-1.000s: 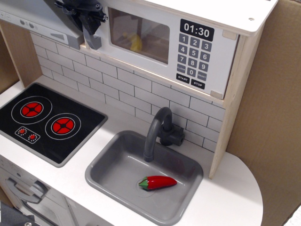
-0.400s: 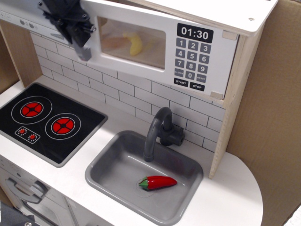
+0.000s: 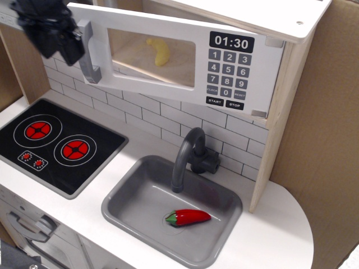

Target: Open microwave

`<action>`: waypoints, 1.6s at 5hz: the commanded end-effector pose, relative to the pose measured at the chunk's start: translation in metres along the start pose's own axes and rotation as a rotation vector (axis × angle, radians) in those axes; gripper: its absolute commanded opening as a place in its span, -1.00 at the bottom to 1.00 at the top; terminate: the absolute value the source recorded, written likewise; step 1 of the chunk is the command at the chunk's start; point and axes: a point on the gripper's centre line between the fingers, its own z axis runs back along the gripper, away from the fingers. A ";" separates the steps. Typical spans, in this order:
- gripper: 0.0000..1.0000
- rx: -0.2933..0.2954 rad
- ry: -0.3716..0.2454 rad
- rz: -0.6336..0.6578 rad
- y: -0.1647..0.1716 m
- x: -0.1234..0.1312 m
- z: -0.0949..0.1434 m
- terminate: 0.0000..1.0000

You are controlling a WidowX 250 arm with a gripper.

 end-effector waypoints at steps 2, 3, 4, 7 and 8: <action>1.00 -0.002 -0.088 0.289 0.005 0.070 0.083 -1.00; 1.00 0.031 -0.121 0.315 0.019 0.094 0.075 -1.00; 1.00 0.084 -0.120 0.295 0.024 0.099 0.059 -1.00; 1.00 0.288 -0.009 0.255 0.027 0.091 -0.008 -1.00; 1.00 0.278 0.029 0.182 0.011 0.070 -0.012 -1.00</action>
